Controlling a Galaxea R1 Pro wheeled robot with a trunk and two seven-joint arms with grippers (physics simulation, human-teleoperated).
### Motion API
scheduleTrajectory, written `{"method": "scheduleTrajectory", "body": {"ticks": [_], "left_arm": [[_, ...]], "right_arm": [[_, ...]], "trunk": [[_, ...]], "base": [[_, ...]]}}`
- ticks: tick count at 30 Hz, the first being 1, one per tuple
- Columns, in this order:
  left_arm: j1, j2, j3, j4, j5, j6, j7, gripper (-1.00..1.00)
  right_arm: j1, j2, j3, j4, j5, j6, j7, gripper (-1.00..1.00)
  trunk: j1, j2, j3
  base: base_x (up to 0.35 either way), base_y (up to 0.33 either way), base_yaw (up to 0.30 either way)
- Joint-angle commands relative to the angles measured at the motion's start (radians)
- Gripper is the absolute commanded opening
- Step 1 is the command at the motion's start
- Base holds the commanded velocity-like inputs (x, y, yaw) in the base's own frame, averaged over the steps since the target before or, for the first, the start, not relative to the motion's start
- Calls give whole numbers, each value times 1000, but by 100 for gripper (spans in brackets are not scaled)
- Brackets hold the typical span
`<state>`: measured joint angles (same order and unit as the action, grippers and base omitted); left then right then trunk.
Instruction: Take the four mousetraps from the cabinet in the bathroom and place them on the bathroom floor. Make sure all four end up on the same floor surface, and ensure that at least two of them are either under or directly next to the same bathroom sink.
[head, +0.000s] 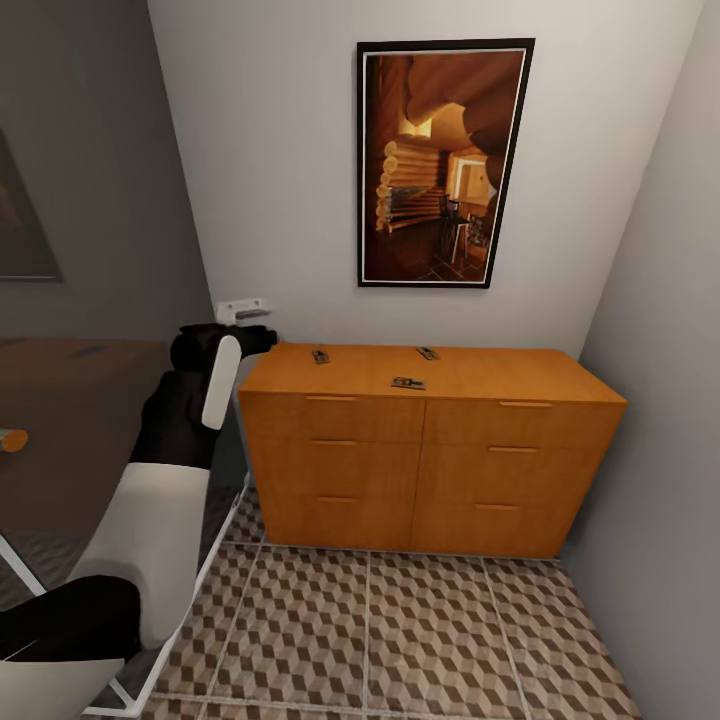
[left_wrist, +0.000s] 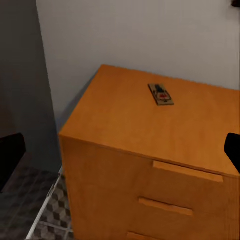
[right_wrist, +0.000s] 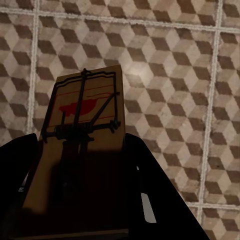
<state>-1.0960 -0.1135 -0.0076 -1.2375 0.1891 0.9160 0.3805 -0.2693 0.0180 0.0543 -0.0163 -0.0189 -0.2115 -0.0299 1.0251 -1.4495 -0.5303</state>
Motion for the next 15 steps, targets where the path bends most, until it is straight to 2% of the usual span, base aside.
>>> {"method": "scheduleTrajectory", "body": {"ticks": [1, 3, 4, 8, 9, 10, 13, 15], "left_arm": [[-1, 0, -2, -1, 11, -2, 23, 100], [-1, -1, -11, -1, 11, -11, 61, 100], [-1, -1, -32, -1, 10, -15, 98, 100], [-1, 0, -88, -1, 11, -18, 132, 100], [-1, 0, -117, -1, 12, -16, 136, 100], [-1, 0, -213, 1, 16, -12, 131, 100], [-1, 0, -267, 4, 18, -11, 102, 100], [1, 0, -312, 7, 19, -10, 38, 100]], "right_arm": [[-1, 0, 5, 1, -3, -3, -2, -100], [-1, 0, 5, 1, -3, -3, -2, -100], [-1, 0, 5, 1, -3, -3, -2, -100], [-1, 0, 5, 1, -3, -3, -2, -100], [-1, 0, 5, 1, -3, -3, -2, -100], [-1, 0, 5, 1, -3, -3, -2, -100], [-1, 0, 5, 1, -3, -3, -2, -100], [-1, 0, 5, 1, -3, -3, -2, -100]], "trunk": [[0, -1, -1], [0, -1, -1], [0, -1, -1], [0, -1, -1], [0, -1, -1], [0, -1, -1], [0, -1, -1], [0, -1, -1]], "base": [[0, 0, 0], [0, 0, 0], [0, 0, 0], [0, 0, 0], [0, 0, 0], [0, 0, 0], [0, 0, 0], [0, 0, 0]]}}
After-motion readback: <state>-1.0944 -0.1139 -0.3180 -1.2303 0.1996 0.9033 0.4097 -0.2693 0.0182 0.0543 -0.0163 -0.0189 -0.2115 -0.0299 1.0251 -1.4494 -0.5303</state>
